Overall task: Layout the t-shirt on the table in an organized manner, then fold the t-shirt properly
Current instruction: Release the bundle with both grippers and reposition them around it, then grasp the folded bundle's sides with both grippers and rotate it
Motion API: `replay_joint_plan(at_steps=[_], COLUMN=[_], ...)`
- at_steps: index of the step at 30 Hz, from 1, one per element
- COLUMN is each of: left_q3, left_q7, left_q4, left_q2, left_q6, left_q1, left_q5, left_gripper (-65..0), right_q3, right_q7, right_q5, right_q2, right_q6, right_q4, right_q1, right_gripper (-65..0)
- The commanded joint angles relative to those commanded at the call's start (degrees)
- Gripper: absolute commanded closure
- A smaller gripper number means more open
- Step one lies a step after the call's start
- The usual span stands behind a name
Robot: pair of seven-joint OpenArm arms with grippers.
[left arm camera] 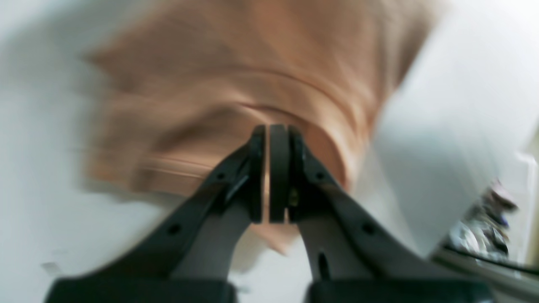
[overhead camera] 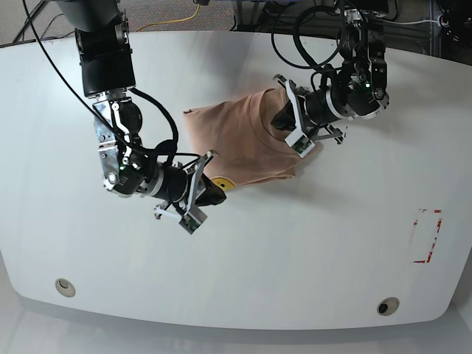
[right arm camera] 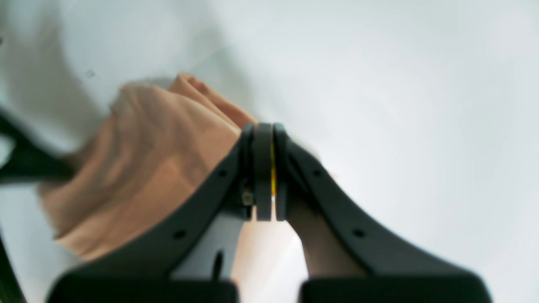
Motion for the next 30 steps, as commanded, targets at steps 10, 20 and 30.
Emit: replay_joint_plan(at_steps=[10, 20, 30], left_q3=[0.8, 0.7, 0.5], left_q7=[0.0, -0.1, 0.1], left_q4=[-8.2, -15.6, -14.9], left_q2=[-3.6, -9.3, -10.1], left_q6=[0.0, -0.2, -0.2], left_q1=[-3.3, -12.7, -20.0], left_q5=[0.0, -0.1, -0.4], left_gripper=[0.0, 0.0, 0.0], right_q3=[0.0, 6.1, 11.3], right_q7=[13.4, 10.4, 0.5], right_q5=[-9.1, -9.3, -9.6], right_q2=[-0.4, 1.1, -1.8], right_q6=[0.00, 0.00, 0.00], right_q4=[-8.4, 2.2, 19.2], right_q1=[-4.6, -15.2, -22.1], right_gripper=[-0.5, -0.3, -0.3])
